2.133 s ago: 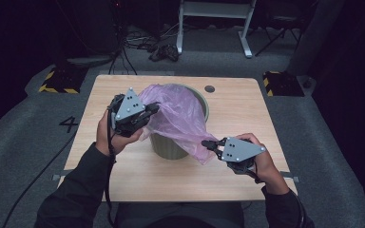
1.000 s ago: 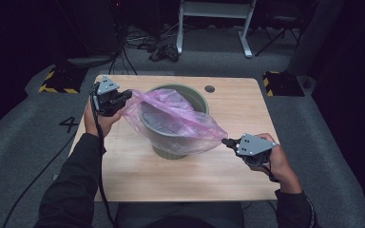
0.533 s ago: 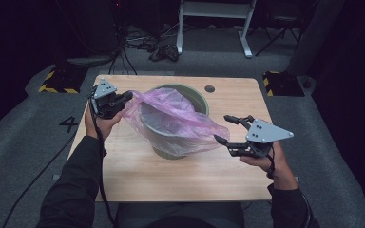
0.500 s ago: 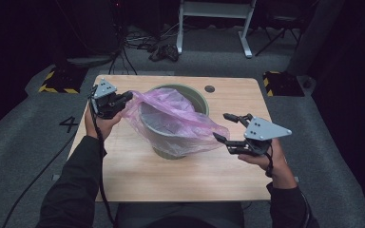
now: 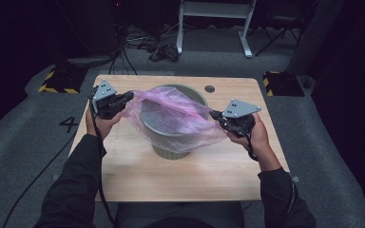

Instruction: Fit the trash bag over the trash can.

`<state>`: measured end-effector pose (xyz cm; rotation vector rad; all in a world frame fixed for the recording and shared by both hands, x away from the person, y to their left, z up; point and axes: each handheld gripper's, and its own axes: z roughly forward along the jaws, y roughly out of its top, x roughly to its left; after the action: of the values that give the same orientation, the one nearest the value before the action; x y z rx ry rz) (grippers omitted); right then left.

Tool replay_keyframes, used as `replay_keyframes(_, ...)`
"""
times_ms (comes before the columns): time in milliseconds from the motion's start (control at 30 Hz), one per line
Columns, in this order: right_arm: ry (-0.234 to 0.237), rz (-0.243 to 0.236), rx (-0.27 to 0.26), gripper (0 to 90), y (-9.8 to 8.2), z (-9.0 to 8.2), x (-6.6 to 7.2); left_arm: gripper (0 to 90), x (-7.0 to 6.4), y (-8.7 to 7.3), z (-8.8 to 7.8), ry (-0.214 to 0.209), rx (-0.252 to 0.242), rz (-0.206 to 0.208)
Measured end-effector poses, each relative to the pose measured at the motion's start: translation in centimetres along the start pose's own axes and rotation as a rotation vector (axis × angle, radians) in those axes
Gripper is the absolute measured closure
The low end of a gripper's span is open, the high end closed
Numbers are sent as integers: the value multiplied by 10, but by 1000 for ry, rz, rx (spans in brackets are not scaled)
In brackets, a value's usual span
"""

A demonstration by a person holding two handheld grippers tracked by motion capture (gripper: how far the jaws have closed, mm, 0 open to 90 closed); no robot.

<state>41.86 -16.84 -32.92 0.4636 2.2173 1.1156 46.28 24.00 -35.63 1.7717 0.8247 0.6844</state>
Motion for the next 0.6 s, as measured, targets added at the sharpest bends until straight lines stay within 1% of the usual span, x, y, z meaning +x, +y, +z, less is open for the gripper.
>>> replay_keyframes(33, -16, 7, -2, 900, 0, 1, -3, 896, 1, 0, 2, -5, 1, 3)
replay_keyframes(67, -31, 15, -6, 900, 1, 3, -7, 897, 2, 0, 4, 1, 0, 3)
replay_keyframes(100, -46, 27, -9, 900, 1, 6, -11, 896, 3, 0, 6, -2, 1, -5)
replay_keyframes(200, -83, 31, 5, 900, 1, 17, -19, 896, 5, -2, 11, -20, -9, -7)
replay_keyframes(233, -88, 38, 9, 900, 1, 21, -21, 897, 5, -2, 13, -20, -8, -8)
replay_keyframes(267, -80, 50, 7, 900, 0, 24, -23, 896, 6, -3, 16, -17, -1, -10)
replay_keyframes(300, -66, 77, 1, 900, -1, 26, -27, 896, 7, -3, 17, -15, 3, -9)
replay_keyframes(333, -65, 89, 0, 900, -2, 27, -28, 896, 8, -5, 20, -18, 4, -13)
replay_keyframes(400, -59, 133, 1, 900, -6, 31, -34, 896, 10, -6, 25, -25, 15, -29)
replay_keyframes(433, -61, 145, 4, 900, -8, 33, -37, 896, 10, -7, 28, -25, 16, -31)
replay_keyframes(467, -66, 151, 10, 900, -9, 35, -38, 896, 11, -7, 32, -29, 29, -45)
replay_keyframes(533, -63, 164, 23, 900, -11, 40, -42, 896, 12, -8, 38, -36, 42, -55)
replay_keyframes(600, -52, 185, 37, 900, -13, 46, -47, 896, 12, -8, 43, -53, 52, -67)
